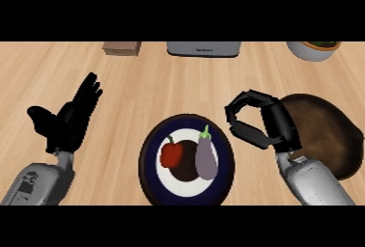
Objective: Pick the bell pepper from the plate and place it in the pan
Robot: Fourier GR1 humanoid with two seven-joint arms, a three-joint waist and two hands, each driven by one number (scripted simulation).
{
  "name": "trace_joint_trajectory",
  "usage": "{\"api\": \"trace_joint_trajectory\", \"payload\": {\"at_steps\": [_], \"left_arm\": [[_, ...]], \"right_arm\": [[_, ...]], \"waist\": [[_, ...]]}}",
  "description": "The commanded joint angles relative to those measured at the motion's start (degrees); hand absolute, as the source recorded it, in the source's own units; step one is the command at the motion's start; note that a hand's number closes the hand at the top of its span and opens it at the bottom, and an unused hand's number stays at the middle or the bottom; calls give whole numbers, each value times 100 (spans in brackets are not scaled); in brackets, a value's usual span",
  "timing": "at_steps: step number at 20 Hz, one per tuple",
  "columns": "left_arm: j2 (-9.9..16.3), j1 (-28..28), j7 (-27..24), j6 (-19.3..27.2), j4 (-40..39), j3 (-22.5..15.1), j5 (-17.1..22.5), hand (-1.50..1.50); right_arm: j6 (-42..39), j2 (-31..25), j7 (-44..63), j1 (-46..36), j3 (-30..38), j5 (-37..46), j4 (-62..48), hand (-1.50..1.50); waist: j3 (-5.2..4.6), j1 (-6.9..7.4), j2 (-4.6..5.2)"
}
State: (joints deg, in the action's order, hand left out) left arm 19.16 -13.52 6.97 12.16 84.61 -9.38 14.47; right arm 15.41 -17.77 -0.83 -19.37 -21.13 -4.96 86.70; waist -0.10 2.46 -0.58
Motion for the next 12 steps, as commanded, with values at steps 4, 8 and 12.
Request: {"api": "trace_joint_trajectory", "payload": {"at_steps": [4, 8, 12], "left_arm": [[-47, 589, -3, 163, 308, 326, 180, 0], [32, 278, 146, 62, 260, 540, 256, 0], [29, 111, 402, 128, 288, 532, 121, 0]], "right_arm": [[845, -362, 365, 716, -1179, 2055, 1030, -150], [167, -996, 724, 612, -1252, 2468, 1482, -150], [-680, -1077, 1735, -152, -1158, 2632, 2079, -150]], "waist": [[-1, -277, 4], [2, -298, 36], [5, -270, 41]]}}
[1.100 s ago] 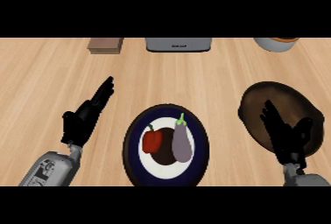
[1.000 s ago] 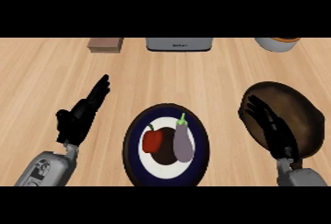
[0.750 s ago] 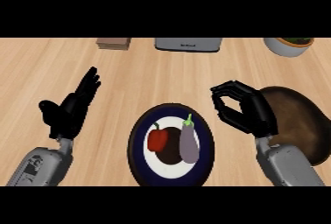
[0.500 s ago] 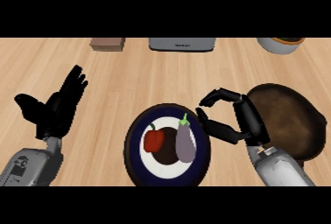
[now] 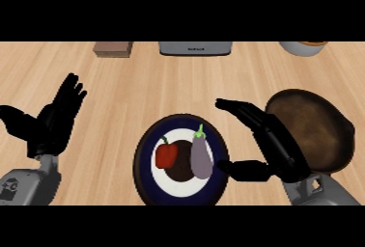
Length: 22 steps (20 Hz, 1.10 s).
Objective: Pick the bell pepper from the plate and place it in the pan
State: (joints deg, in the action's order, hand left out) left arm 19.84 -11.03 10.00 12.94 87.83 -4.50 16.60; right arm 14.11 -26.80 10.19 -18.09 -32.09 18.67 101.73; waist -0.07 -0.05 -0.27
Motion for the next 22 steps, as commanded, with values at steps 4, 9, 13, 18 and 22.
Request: {"api": "trace_joint_trajectory", "payload": {"at_steps": [4, 9, 13, 18, 22], "left_arm": [[-141, 453, -125, -102, 389, -95, -27, 0], [5, -53, 215, -84, 193, 90, -37, 0], [-197, -168, -98, -113, -229, -5, -191, 0], [-71, 297, 79, -241, 320, 96, -12, 0], [-250, 60, 238, -101, 292, 95, -166, 0]], "right_arm": [[-1397, 207, 1677, -1540, -309, 506, -89, -150], [-2493, 594, 2588, -2498, -613, 669, -526, -150], [-2917, 1446, 2896, -2953, -1066, 846, -1628, -150], [-4134, 1566, 3521, -2636, -1297, 263, -1614, -150], [-4403, 1970, 3464, -2608, -1253, 532, -1977, -150]], "waist": [[-7, 147, 7], [-3, 93, 15], [-6, 113, 57], [1, 76, 5], [6, 27, 25]]}}
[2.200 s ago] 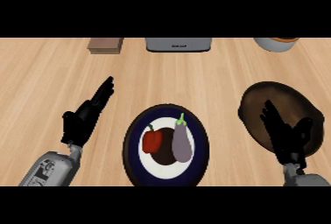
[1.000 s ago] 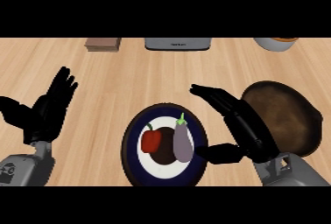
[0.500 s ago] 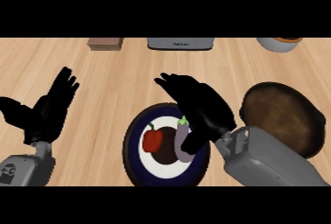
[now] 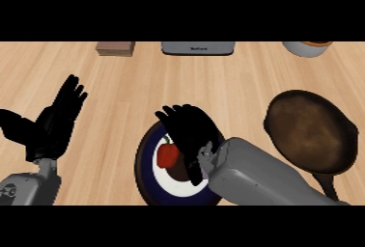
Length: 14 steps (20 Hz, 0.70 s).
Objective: Pick the bell pepper from the plate and place it in the pan
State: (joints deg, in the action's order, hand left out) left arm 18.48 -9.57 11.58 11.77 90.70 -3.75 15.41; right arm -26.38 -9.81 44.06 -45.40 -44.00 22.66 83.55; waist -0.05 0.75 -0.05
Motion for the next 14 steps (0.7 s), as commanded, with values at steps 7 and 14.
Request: {"api": "trace_joint_trajectory", "payload": {"at_steps": [7, 14], "left_arm": [[-202, -263, 16, 101, -293, 33, -325, 0], [-142, -59, -16, -318, -249, 331, -99, 0]], "right_arm": [[-1029, 791, 967, -243, -371, 706, -89, -150], [-709, 971, 1039, -348, -546, 844, -268, -150]], "waist": [[3, -79, -3], [3, -15, 2]]}}
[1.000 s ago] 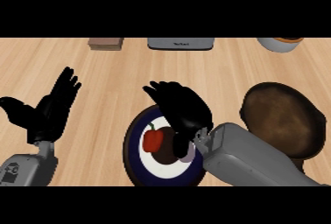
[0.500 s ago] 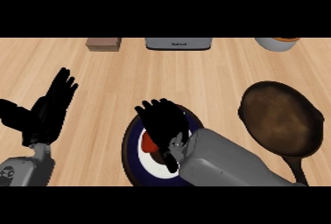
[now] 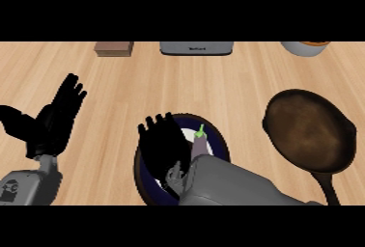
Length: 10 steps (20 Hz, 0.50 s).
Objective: Pick the bell pepper from the plate and place it in the pan
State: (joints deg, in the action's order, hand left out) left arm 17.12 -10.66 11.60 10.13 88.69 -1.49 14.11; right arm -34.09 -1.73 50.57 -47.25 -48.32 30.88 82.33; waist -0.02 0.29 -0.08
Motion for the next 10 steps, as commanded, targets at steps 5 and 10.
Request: {"api": "trace_joint_trajectory", "payload": {"at_steps": [5, 10], "left_arm": [[-143, 151, -61, -178, 84, 37, -74, 0], [-264, 39, -161, -101, -118, 38, -255, 0]], "right_arm": [[513, 169, 622, -477, -542, -481, -532, -150], [600, 170, 755, -234, -723, -328, -726, -150]], "waist": [[-2, 86, 9], [-2, 27, 11]]}}
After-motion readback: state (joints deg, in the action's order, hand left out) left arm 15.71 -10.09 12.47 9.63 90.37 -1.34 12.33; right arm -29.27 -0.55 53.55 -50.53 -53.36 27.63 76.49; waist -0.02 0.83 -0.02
